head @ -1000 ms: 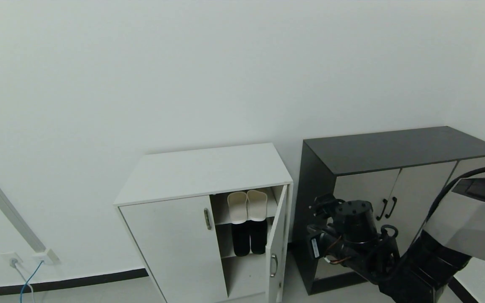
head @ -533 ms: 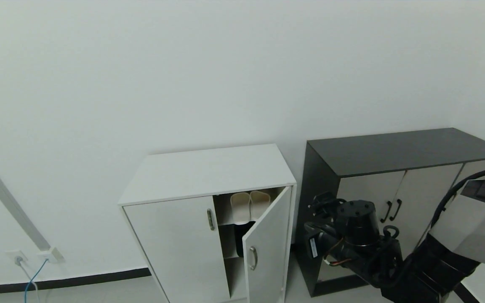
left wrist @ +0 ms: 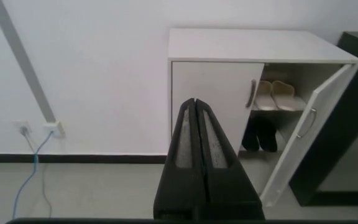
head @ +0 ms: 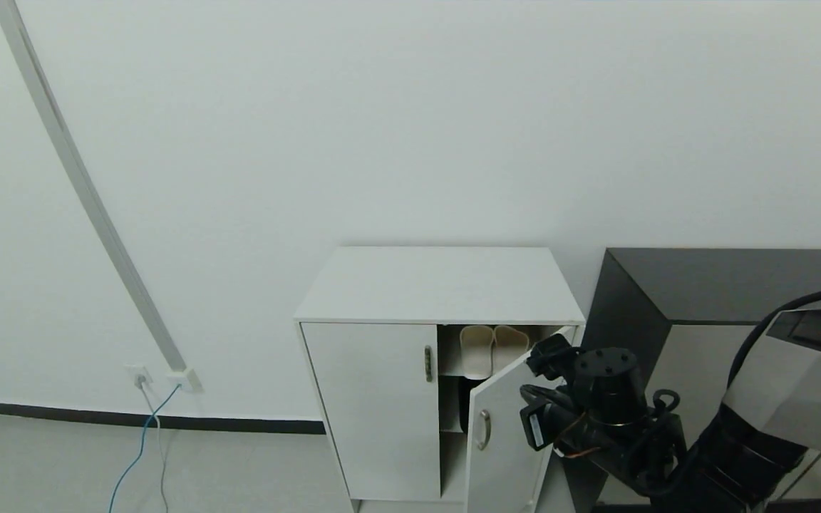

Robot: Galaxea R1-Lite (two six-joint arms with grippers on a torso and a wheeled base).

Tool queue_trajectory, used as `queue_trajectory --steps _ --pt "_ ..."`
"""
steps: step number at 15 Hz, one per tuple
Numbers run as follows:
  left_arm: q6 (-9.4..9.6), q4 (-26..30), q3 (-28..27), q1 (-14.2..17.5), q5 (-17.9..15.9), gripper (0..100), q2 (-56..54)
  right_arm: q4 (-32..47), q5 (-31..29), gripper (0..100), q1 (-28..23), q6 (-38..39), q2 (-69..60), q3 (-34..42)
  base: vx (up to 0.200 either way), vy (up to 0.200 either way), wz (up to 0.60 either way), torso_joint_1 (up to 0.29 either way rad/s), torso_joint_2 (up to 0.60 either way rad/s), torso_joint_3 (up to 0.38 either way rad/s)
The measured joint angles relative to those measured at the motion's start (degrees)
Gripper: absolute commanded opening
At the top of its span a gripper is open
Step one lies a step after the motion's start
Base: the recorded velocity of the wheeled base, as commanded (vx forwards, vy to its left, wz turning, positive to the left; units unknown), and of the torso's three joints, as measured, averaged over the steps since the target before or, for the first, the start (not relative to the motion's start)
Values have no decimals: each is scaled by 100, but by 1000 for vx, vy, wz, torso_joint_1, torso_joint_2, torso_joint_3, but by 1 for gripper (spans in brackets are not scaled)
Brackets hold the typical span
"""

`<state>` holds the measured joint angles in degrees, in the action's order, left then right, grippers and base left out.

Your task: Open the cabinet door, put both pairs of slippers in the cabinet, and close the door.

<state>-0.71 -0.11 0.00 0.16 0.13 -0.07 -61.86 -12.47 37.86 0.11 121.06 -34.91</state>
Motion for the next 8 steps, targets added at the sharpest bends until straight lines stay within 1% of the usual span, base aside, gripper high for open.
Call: queue_trajectory --steps 2,4,7,8 --pt "2 4 0 -11 0 0 0 -20 13 0 11 -111 10 140 0 0 0 0 0 0" --pt "5 4 0 -9 2 0 0 -11 174 0 15 -374 13 352 200 0 0 2 5 0" --pt "5 4 0 -6 2 0 0 -88 257 0 87 -429 126 488 200 0 0 -2 2 -1" --pt "5 4 0 -9 2 0 0 -211 257 0 102 -429 200 505 0 0 0 0 0 0"
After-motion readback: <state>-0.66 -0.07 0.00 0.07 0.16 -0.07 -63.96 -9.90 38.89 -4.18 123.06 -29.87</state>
